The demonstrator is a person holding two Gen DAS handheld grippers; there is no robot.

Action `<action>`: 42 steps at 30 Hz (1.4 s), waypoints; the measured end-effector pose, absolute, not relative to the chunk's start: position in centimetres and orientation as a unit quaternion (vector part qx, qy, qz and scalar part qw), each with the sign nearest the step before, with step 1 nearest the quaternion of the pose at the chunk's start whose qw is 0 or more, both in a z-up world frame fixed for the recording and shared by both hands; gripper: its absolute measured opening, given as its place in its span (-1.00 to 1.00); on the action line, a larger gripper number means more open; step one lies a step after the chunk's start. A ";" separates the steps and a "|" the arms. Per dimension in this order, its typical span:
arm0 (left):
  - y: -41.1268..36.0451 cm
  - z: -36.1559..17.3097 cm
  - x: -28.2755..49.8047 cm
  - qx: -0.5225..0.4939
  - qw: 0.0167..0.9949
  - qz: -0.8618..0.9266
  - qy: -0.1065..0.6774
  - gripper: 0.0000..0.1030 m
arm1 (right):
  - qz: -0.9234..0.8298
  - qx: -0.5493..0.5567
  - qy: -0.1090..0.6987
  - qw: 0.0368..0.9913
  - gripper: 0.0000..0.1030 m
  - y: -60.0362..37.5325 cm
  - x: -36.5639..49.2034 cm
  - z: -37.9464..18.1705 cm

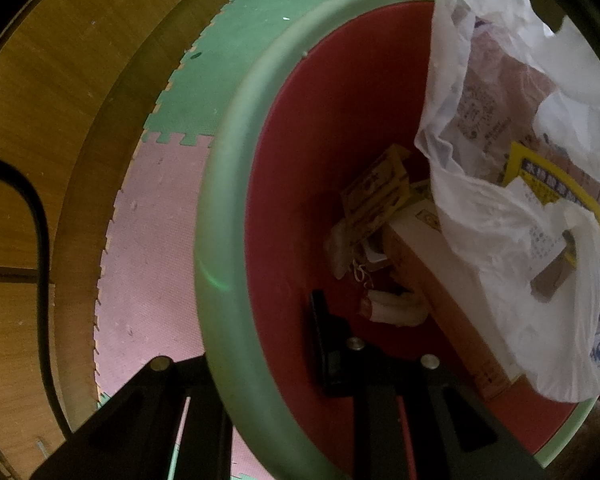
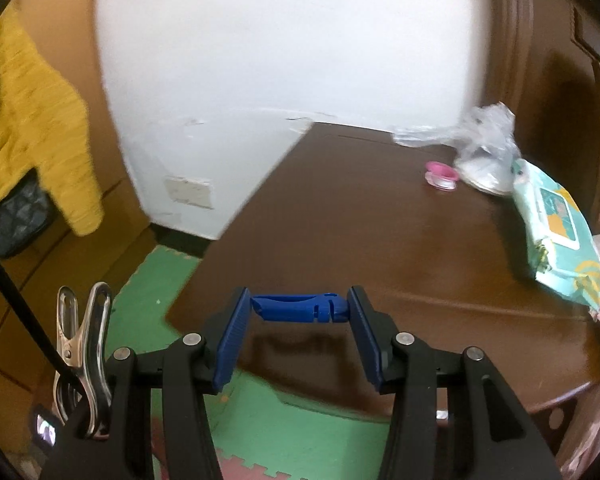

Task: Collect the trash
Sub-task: 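Carry the blue clip over the red bucket and open the right gripper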

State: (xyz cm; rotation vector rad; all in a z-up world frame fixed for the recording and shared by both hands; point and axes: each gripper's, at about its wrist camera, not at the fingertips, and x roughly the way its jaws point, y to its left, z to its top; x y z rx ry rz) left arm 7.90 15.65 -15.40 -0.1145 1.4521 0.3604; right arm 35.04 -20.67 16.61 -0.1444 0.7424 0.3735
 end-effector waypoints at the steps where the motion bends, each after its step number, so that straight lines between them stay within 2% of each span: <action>1: 15.7 -15.4 7.8 -0.052 0.732 0.164 0.660 -0.67 | 0.191 -0.070 0.360 0.910 -0.01 -20.0 34.2 16.5; 24: 16.0 -15.4 7.9 -0.059 0.734 0.167 0.655 -0.67 | 0.377 -0.167 0.440 0.798 -0.01 -6.3 20.0 4.9; 42: 16.1 -15.2 7.8 -0.065 0.737 0.168 0.651 -0.67 | 0.431 -0.206 0.498 0.724 -0.01 0.8 15.7 -3.8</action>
